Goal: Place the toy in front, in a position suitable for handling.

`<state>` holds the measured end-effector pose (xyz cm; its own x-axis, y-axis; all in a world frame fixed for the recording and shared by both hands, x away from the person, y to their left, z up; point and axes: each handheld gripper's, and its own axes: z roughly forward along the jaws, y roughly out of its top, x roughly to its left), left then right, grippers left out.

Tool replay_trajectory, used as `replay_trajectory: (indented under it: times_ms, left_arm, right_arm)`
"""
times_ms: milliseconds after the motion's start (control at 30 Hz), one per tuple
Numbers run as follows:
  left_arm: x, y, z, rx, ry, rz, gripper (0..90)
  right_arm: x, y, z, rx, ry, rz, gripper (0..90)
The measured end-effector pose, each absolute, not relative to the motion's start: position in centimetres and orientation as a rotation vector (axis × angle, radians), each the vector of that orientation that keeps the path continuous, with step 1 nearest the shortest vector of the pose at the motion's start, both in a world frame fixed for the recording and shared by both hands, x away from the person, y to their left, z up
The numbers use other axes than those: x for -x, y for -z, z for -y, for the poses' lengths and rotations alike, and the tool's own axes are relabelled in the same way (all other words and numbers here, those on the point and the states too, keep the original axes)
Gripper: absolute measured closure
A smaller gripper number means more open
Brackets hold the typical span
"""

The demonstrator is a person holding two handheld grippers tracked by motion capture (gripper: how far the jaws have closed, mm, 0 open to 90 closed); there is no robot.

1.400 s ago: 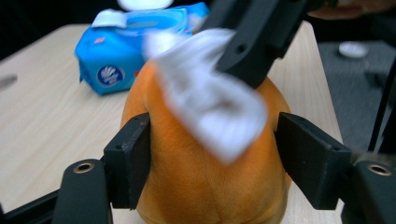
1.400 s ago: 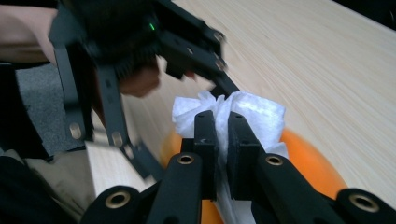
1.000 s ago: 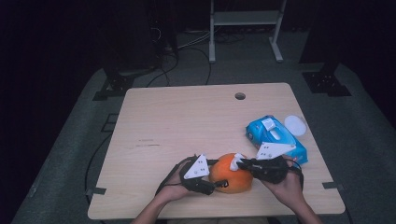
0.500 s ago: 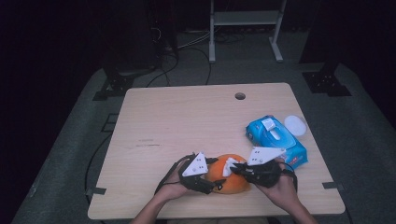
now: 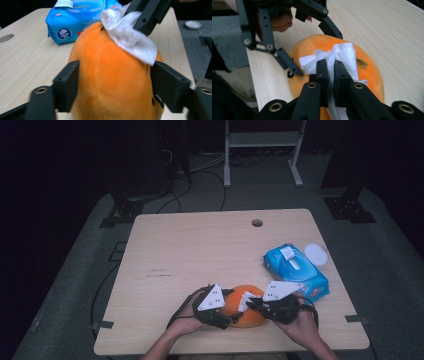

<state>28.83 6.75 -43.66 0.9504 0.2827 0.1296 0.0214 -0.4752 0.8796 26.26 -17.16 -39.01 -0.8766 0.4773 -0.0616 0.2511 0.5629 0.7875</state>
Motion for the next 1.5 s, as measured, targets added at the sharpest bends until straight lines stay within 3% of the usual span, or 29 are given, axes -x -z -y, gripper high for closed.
replay_trajectory:
  times_ms: [533, 1233, 1500]
  left_arm:
    - [-29.8, 44.4, -8.4, -2.026, -0.283, -0.275, 31.3]
    - [-28.0, 43.9, -6.4, -2.06, -0.38, -0.124, 31.3]
    - [-28.4, 44.1, -6.8, -2.038, -0.34, -0.158, 31.9]
  right_arm:
    - [-27.8, 39.5, 21.7, -0.765, -1.194, -2.512, 84.0]
    - [-27.1, 38.1, 20.3, -0.691, -1.208, -2.465, 84.0]
    - [-27.6, 38.5, 21.6, -0.747, -1.194, -2.466, 84.1]
